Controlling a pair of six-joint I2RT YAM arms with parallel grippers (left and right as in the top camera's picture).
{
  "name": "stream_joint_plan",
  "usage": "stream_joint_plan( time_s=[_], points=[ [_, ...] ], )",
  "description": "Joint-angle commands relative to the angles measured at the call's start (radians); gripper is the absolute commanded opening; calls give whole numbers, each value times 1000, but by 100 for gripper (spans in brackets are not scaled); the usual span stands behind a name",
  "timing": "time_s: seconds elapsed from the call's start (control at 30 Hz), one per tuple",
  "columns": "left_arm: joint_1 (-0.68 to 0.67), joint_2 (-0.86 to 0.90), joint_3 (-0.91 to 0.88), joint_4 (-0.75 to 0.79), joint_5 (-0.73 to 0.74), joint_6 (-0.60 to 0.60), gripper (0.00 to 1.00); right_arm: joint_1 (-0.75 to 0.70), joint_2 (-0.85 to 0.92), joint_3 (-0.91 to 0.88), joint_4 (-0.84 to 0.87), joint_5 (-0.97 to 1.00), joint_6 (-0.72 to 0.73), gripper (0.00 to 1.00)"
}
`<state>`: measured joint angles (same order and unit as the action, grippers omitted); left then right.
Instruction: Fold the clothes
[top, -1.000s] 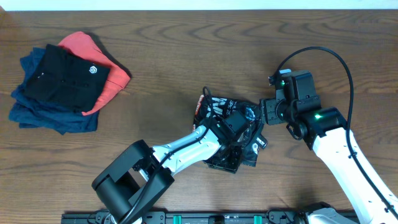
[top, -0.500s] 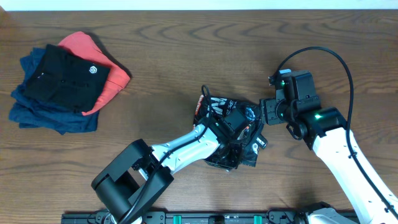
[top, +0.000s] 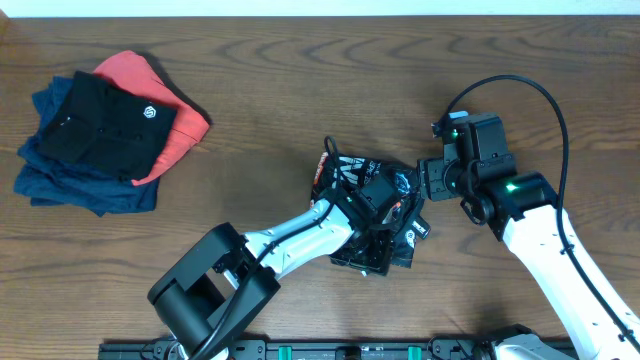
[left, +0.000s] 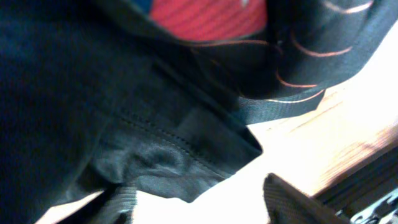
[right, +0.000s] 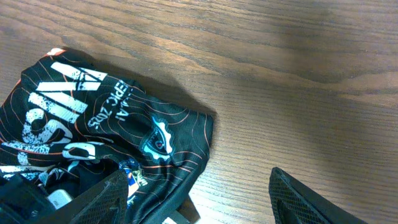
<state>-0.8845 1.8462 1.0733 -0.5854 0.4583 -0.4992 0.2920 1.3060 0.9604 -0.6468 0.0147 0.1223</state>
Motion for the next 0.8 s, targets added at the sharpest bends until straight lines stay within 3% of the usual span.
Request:
stream_joint_plan(
  time_s=[0.0,0.03,0.17,0.2,0.57,0.6,0.63,0.7,0.77],
  points=[
    [5,26,8,0,-1,16,41,-12,-26,14,-1,-4,5,70],
    [5,26,10,0,-2,16,32,-12,-27,14,0,-4,5,70],
    [5,26,16,-5,-2,16,19,-12,-29,14,-2,-4,5,71],
    [5,26,19,-10,-2,16,8,-12,-30,14,-2,-4,5,70],
    [32,-71,46,-31,-154,16,6,-12,-31,14,-5,-3,4,71],
    [29,-71,46,-35,-152,14,17,-12,-31,14,-5,-3,4,71],
    [24,-70,45,-42,-153,12,41,-12,-31,14,-4,-3,4,71],
    [10,-65,45,-41,-154,13,53,-12,-31,14,-4,-3,4,71],
    [-3,-61,45,-29,-156,36,58,-12,-31,14,-4,-3,4,71]
  ],
)
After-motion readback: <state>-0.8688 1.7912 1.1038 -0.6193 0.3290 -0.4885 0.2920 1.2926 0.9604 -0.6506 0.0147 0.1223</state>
